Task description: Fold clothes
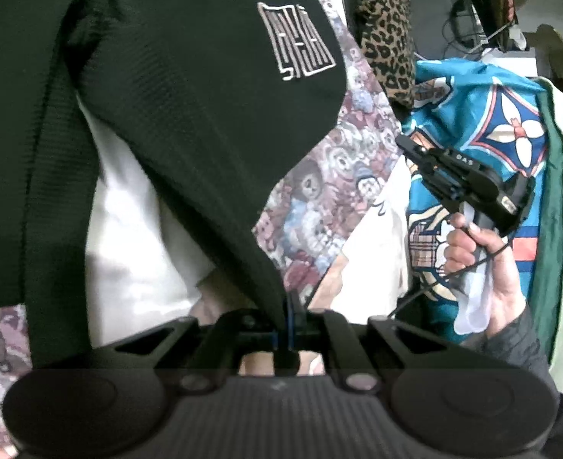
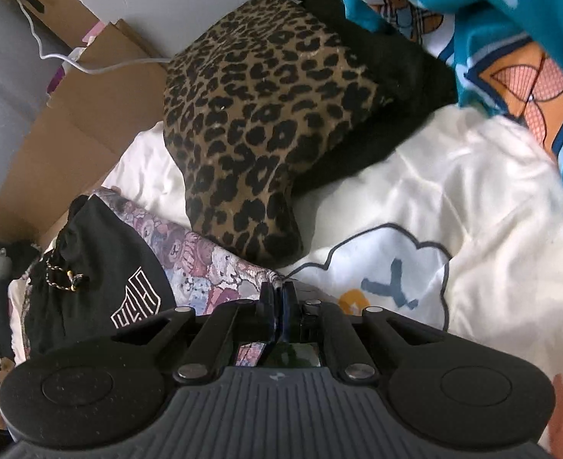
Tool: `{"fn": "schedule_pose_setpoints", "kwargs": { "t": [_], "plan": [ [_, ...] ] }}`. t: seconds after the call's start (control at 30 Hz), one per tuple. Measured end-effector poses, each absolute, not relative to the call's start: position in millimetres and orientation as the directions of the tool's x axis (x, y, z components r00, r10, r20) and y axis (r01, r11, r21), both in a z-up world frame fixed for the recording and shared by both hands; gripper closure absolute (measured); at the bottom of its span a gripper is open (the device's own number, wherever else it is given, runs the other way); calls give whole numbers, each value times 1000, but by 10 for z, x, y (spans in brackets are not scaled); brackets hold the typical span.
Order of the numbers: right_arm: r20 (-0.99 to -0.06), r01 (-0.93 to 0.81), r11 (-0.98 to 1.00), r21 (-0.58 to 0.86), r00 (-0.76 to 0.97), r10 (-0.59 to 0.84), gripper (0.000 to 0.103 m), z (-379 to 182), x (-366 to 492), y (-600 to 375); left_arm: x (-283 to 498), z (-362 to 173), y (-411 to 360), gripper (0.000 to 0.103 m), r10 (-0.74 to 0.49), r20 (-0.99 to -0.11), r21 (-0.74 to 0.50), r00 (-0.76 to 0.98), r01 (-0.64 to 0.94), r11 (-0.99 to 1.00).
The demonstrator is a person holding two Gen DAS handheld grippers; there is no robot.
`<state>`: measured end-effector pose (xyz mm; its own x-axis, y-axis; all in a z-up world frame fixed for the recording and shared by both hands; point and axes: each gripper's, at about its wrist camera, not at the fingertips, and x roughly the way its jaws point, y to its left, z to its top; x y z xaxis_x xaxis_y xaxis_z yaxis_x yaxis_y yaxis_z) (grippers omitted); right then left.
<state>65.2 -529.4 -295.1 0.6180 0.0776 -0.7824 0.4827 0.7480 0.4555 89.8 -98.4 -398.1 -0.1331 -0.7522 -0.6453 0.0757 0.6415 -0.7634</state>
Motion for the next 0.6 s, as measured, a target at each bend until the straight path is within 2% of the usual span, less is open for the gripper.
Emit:
{"fn": "schedule_pose_setpoints", "kwargs": {
  "t": [0.2, 0.37, 0.53, 0.6],
  "plan": [
    [-823, 501, 769, 396, 565, 55, 101, -3103, 730, -5275, 894, -4083, -1068, 98, -702, -696, -716, -149, 89, 692],
    [-842, 503, 790, 351, 539, 31, 100, -3209, 756, -5267, 887, -4136, -1137, 92, -657, -736, -675, -163, 108, 730],
    [-844, 519, 794, 316, 536, -14, 99, -3116, 730, -5298, 824, -3959, -1159, 63, -625, -761, -648, -174, 158, 745],
    [-833, 516, 789, 332, 553, -11, 99, -3058, 692, -5309, 791, -3879, -1131, 58, -617, -769, -639, -170, 175, 749]
  ]
}}
